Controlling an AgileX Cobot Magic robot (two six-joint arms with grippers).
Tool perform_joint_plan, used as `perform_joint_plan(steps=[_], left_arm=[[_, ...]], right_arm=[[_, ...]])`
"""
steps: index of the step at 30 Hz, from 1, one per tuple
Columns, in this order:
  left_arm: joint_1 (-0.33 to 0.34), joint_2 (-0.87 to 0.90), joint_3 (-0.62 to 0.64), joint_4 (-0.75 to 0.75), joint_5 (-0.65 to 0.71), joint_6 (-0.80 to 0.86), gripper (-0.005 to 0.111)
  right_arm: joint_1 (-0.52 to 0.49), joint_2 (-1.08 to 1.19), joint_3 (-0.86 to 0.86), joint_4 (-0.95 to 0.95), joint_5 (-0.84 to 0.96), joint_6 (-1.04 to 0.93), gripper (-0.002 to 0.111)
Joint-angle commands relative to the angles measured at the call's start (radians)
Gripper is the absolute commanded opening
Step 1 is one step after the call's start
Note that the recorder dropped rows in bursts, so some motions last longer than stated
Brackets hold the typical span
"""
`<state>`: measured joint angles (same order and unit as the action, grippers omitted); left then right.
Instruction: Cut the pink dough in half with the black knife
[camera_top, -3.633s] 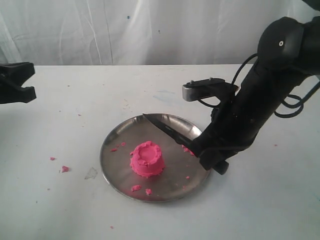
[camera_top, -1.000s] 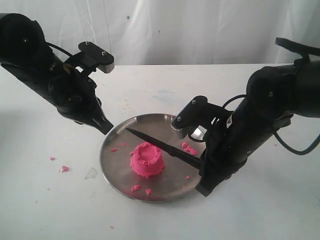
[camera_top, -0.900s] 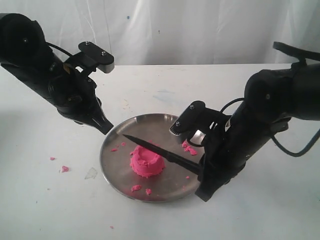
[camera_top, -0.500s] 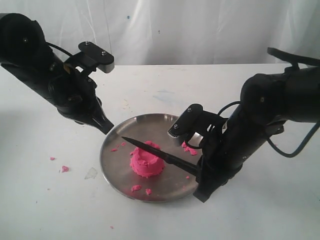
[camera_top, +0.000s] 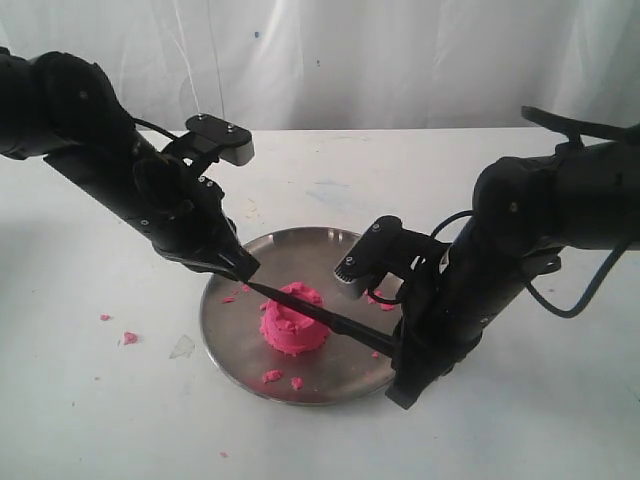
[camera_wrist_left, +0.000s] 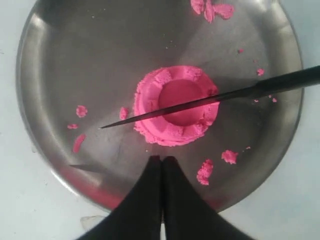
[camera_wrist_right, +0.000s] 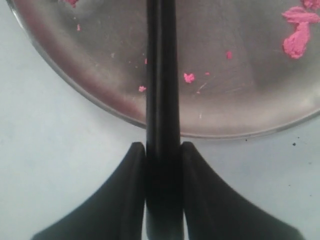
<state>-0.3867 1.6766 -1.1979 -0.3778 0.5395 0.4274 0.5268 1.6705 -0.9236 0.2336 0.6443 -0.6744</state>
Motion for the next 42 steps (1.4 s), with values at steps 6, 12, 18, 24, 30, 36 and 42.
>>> perform_joint_plan(steps=[6,12,18,24,30,36,42], left_arm=[[-0.004,0.025,0.0,-0.081,-0.003,0.108,0.0],[-0.004,0.025,0.0,-0.086,-0.007,0.108,0.0],[-0.004,0.025,0.0,-0.086,-0.011,0.108,0.0],[-0.004,0.027,0.0,-0.162,-0.016,0.116,0.0],[-0.004,0.033,0.0,-0.198,-0.017,0.13,0.0],[-0.004,0.085,0.0,-0.198,-0.046,0.13,0.0],[-0.004,0.121,0.0,-0.196,-0.061,0.137,0.0]], right_arm=[[0.001,0.0,0.003,-0.005,-0.02,-0.003,0.0],[0.001,0.006,0.003,-0.006,-0.005,-0.003,0.0],[0.001,0.033,0.003,-0.01,-0.006,-0.003,0.0],[0.001,0.033,0.003,-0.008,-0.006,-0.003,0.0],[0.001,0.033,0.003,-0.008,-0.006,-0.003,0.0],[0.001,0.033,0.003,-0.006,-0.006,0.001,0.0],[0.001,0.033,0.003,-0.006,-0.004,0.001,0.0]])
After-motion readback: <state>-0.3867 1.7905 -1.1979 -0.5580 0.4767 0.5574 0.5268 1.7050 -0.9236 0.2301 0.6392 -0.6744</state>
